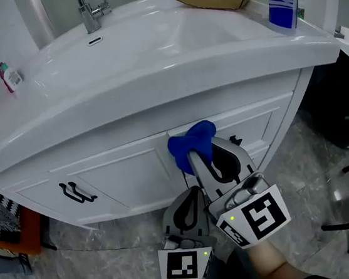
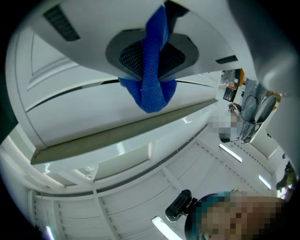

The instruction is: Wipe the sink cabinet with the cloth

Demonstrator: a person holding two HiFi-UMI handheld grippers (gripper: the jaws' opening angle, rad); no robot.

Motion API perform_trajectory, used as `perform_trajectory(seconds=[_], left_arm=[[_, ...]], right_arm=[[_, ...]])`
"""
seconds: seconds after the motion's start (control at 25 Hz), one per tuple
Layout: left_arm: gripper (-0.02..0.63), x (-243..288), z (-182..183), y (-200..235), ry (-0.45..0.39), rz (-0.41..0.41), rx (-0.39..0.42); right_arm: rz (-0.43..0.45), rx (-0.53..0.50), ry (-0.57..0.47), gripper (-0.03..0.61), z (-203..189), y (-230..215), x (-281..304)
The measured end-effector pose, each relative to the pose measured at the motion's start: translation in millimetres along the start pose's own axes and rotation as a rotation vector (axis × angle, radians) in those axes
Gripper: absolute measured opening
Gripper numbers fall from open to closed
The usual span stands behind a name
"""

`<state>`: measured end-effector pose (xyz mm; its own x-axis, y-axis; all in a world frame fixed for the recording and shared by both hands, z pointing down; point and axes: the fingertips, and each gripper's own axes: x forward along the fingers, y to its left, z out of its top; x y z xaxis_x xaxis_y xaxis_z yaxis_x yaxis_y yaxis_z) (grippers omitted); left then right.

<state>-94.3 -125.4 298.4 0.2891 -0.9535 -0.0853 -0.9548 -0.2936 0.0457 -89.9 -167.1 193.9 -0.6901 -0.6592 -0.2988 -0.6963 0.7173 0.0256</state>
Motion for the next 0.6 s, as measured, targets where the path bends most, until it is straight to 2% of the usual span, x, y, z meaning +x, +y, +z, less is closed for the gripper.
perform_trajectory(seconds=[0.12,0.32,0.6], left_arm=[[0.005,5,-10,7,-0.011,0.005,-0.002],[0.005,2,-22,16,0.015,0.04,0.011],[0.005,4,-26,1,0.02,0.001,0.046]], right_arm=[[-0.013,-0.01,-0.021,0.058,-12,-3,5],[-0.043,-0.126,-0.055,0.058,-14,-2,9],[-0.009,-0.13,-0.04,0.058,-16,-2,9]])
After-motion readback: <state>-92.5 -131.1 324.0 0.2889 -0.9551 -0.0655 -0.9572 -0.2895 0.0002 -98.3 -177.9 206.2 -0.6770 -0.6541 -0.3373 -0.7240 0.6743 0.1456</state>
